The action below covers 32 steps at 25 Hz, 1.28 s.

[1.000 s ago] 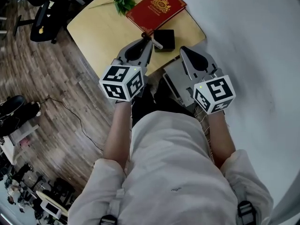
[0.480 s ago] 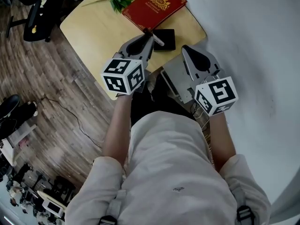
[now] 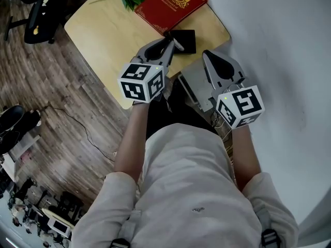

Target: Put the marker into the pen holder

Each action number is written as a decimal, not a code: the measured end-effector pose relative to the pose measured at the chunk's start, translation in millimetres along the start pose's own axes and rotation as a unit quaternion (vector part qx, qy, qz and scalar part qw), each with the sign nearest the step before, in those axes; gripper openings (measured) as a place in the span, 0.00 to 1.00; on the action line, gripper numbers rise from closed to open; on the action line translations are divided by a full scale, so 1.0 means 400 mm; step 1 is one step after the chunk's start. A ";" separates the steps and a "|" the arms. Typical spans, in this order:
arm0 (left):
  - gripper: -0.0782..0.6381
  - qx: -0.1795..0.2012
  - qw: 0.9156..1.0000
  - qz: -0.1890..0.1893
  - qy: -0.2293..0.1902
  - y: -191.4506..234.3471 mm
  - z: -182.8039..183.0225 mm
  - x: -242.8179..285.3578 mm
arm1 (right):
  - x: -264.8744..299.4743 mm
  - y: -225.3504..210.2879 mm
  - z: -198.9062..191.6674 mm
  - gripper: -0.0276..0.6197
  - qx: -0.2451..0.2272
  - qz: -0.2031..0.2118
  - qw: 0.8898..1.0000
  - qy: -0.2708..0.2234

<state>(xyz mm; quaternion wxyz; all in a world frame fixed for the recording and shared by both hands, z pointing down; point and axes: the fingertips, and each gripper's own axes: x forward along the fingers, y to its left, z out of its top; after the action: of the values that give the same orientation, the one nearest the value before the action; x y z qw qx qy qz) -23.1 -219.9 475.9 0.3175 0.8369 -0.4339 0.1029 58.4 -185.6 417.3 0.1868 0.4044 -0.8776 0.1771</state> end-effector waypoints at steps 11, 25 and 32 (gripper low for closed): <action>0.17 0.005 1.000 0.002 0.013 0.003 -0.037 0.030 | -0.002 -0.010 -0.022 0.04 0.006 -0.003 1.000 0.005; 0.17 0.022 0.999 0.002 0.037 0.006 -0.081 0.074 | -0.003 -0.020 -0.054 0.04 0.014 -0.005 1.000 0.015; 0.18 0.027 0.998 0.006 0.050 0.008 -0.099 0.093 | 0.002 -0.021 -0.061 0.04 0.015 -0.001 1.000 0.019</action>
<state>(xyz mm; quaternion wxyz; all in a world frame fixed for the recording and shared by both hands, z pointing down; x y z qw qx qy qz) 0.6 -221.4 524.6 0.3156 0.8364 -0.4194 0.1578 69.0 -179.8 440.4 0.1971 0.4047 -0.8708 0.1976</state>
